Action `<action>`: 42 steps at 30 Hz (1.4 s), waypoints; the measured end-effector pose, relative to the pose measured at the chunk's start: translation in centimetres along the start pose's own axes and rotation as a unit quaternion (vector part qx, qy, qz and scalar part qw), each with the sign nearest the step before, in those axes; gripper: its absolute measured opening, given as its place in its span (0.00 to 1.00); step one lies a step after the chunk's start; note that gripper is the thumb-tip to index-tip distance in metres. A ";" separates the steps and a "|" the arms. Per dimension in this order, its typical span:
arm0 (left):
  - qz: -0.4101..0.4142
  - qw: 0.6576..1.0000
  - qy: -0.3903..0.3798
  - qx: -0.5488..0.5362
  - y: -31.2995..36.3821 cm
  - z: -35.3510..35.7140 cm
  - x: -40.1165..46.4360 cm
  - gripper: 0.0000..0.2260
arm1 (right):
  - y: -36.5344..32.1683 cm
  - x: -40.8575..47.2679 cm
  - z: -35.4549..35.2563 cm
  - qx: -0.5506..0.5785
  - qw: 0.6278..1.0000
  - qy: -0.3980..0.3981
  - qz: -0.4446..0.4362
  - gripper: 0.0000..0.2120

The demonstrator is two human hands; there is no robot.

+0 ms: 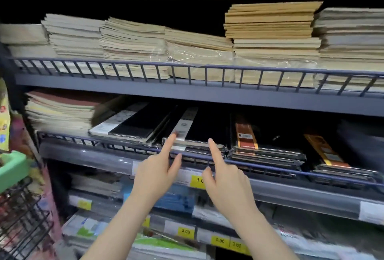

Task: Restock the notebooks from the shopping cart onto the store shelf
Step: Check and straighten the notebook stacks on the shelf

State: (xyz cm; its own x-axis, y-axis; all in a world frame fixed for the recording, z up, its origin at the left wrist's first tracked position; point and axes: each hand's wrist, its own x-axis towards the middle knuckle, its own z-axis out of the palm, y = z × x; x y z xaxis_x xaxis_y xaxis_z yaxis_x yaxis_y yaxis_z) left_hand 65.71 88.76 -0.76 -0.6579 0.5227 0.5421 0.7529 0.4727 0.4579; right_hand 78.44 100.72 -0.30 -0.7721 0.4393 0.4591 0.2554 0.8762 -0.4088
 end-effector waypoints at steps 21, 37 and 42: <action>0.077 0.991 -0.055 -0.096 -3.1 0.7 0.1 0.26 | -2.1 0.4 1.7 -0.060 0.991 0.080 0.091 0.25; 0.087 0.994 -0.011 -0.069 -3.3 1.1 -0.1 0.34 | -2.6 -1.3 2.3 -0.115 0.985 0.078 0.106 0.30; 0.096 0.991 -0.019 -0.090 -3.5 0.8 -0.7 0.30 | -2.0 -2.0 2.0 -0.085 0.989 0.088 0.087 0.28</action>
State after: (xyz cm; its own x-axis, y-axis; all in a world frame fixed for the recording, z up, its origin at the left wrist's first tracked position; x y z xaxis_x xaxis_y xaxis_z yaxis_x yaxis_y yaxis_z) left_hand 63.50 87.32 -3.28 -0.4995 0.6190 0.6061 0.8531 0.2294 0.4687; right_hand 78.33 97.65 -2.01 -0.5992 0.6004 0.5297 0.4807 0.7988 -0.3617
